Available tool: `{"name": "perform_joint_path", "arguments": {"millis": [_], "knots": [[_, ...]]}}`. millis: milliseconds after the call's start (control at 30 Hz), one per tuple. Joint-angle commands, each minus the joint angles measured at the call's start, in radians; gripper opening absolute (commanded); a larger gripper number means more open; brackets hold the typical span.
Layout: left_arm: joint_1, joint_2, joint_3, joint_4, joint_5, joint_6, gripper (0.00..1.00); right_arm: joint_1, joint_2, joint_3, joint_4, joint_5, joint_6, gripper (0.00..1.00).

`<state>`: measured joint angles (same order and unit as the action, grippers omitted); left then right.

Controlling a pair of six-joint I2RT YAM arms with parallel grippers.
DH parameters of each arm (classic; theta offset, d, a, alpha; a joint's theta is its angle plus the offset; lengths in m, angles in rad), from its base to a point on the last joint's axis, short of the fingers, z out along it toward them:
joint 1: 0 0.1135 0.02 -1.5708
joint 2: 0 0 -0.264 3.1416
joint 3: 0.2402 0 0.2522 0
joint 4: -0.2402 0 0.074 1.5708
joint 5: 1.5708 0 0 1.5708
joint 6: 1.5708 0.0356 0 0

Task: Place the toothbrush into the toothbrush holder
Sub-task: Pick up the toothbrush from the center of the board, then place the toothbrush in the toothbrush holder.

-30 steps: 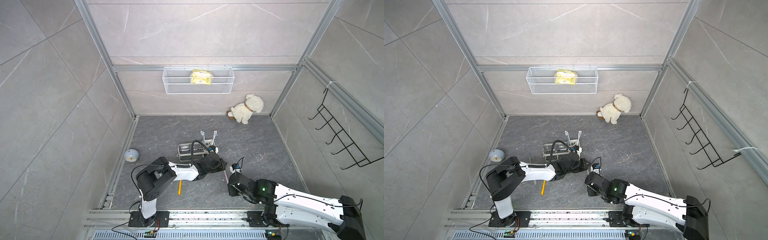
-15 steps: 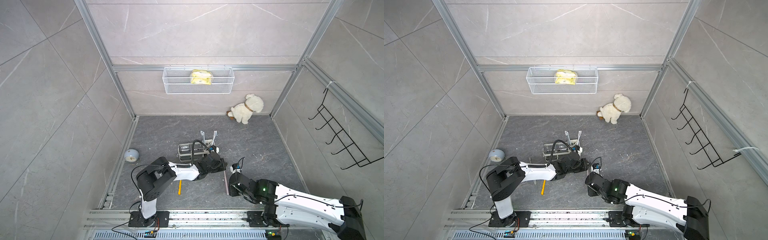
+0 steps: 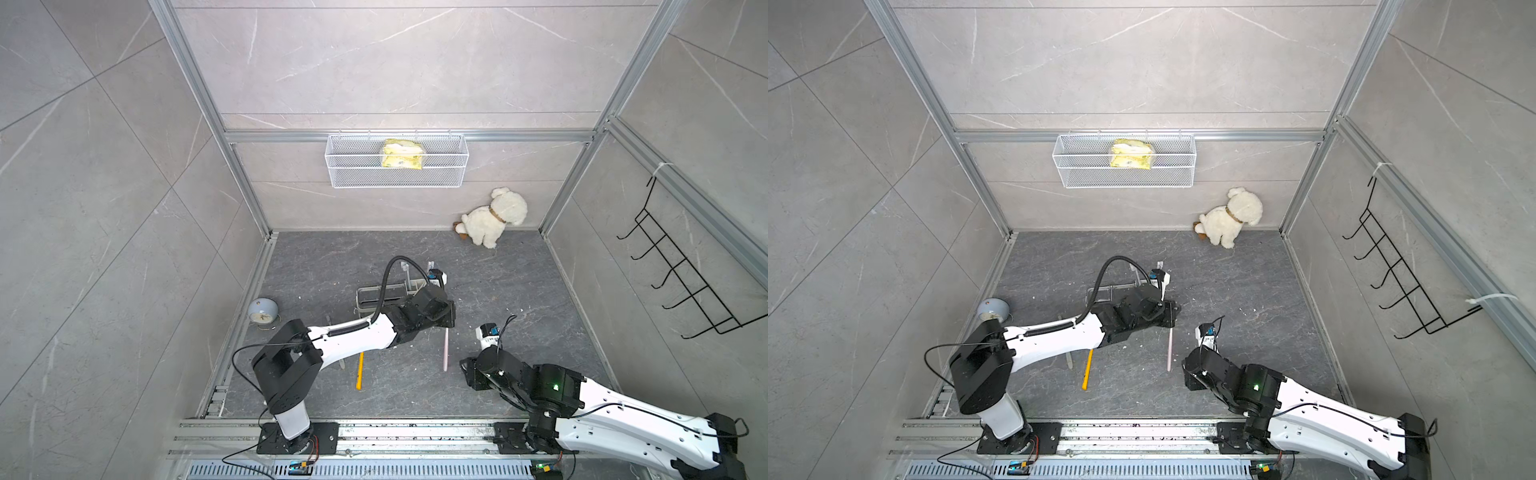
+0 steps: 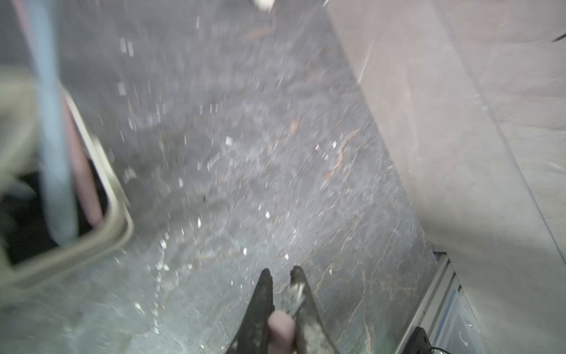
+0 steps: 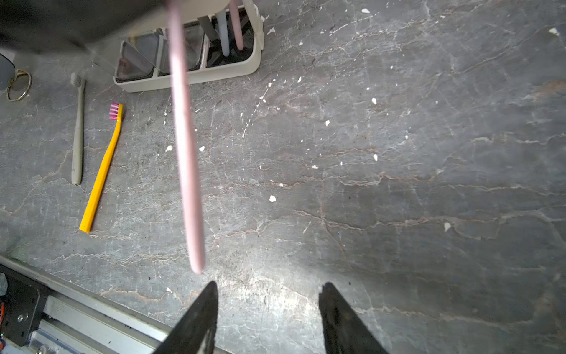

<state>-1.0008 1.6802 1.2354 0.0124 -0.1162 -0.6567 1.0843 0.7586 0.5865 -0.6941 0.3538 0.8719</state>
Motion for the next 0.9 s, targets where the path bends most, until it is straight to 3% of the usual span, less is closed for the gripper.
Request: {"name": "perform_joint_path", "arguments": {"millis": [0,200,367,567,867], "knots": [[0.05,-0.091,0.077,-0.093,-0.115,0.218,0.0,0.003,0.026,-0.021,0.007,0.013,0.013,0.56],[0.16,-0.122,0.094,0.09,-0.211,0.4,0.0,0.003,0.084,-0.044,0.067,-0.004,0.016,0.57],[0.206,-0.057,0.098,0.308,-0.232,0.538,0.0,0.003,0.136,-0.049,0.093,-0.01,0.019,0.58],[0.225,0.018,0.069,0.509,-0.224,0.578,0.0,0.003,0.182,-0.052,0.115,-0.012,0.021,0.58],[0.228,0.084,-0.022,0.755,-0.307,0.58,0.0,0.003,0.256,-0.04,0.144,-0.028,0.014,0.58]]}}
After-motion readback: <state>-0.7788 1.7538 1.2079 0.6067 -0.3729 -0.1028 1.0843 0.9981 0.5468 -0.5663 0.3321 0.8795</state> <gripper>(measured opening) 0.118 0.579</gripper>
